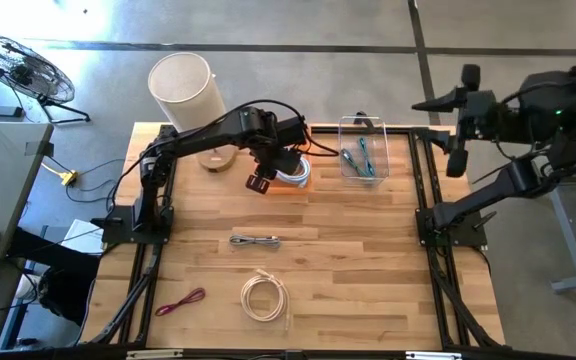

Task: Pick & Place USB Port
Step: Put the black white charger cable into the transparent bin

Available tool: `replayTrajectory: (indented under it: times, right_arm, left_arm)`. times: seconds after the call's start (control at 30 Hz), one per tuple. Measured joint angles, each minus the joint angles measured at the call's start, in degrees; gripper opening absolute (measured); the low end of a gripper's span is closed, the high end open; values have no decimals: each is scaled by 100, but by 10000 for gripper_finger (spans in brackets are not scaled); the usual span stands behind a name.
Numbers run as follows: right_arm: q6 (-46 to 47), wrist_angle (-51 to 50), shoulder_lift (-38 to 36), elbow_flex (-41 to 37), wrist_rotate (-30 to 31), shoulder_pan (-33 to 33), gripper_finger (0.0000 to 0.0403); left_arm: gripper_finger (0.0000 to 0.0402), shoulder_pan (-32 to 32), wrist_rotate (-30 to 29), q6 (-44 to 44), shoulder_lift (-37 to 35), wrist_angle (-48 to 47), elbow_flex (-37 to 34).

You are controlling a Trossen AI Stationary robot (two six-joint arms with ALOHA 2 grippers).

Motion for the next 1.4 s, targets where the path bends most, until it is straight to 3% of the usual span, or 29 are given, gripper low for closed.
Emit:
replayTrajectory:
  times: [0.13,0.33,0.57,0.97,1.13,1.4]
  right_arm:
    - [-53,34,156,100,51,-175,181]
    - [-73,59,580,167,-844,-383,178]
    - [-67,-175,1078,176,-1258,-398,178]
    - [793,-1438,1100,174,-2702,-341,178]
    - [824,-1333,974,-16,-2821,-56,178]
    - [764,-1321,882,-359,-2457,320,178]
  left_arm:
    - [114,2,1,-2,0,27,0]
    - [114,2,-2,-89,0,38,-2]
    - [114,-70,41,-175,0,-58,-2]
    - [114,-1117,215,-798,-317,-430,-3]
    - [115,-1849,160,-1527,-563,-425,-7]
    - [115,-2689,95,-3371,-887,-428,-7]
